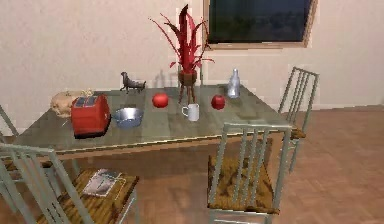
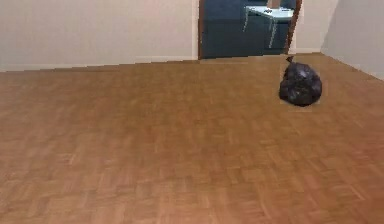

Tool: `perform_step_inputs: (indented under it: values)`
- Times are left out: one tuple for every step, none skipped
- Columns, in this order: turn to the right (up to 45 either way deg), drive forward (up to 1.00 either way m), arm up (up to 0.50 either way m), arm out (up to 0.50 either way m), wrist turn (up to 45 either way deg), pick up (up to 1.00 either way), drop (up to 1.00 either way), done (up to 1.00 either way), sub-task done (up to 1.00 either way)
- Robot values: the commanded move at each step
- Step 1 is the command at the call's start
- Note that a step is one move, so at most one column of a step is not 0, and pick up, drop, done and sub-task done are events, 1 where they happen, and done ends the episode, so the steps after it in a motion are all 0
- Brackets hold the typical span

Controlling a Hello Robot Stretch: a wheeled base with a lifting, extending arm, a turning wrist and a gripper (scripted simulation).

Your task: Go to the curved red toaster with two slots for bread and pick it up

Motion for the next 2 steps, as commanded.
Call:
perform_step_inputs:
  values:
    - [-45.0, 0.00, 0.00, 0.00, 0.0, 0.00, 0.00, 0.00, 0.00]
    - [-45.0, 0.00, 0.00, 0.00, 0.0, 0.00, 0.00, 0.00, 0.00]
